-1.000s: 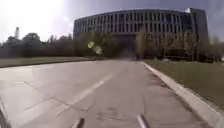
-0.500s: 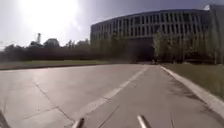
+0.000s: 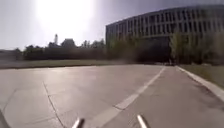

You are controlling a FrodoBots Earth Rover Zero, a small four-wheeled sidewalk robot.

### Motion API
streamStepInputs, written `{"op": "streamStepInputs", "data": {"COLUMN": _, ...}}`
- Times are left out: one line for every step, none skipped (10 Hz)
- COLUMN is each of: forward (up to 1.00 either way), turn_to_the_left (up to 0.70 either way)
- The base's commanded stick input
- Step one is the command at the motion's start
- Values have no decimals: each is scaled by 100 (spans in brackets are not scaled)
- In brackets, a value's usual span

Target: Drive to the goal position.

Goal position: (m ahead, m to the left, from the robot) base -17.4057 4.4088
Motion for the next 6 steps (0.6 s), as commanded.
{"op": "streamStepInputs", "data": {"forward": 0, "turn_to_the_left": 45}}
{"op": "streamStepInputs", "data": {"forward": 0, "turn_to_the_left": 45}}
{"op": "streamStepInputs", "data": {"forward": 0, "turn_to_the_left": 45}}
{"op": "streamStepInputs", "data": {"forward": 0, "turn_to_the_left": 45}}
{"op": "streamStepInputs", "data": {"forward": 0, "turn_to_the_left": 45}}
{"op": "streamStepInputs", "data": {"forward": 0, "turn_to_the_left": 45}}
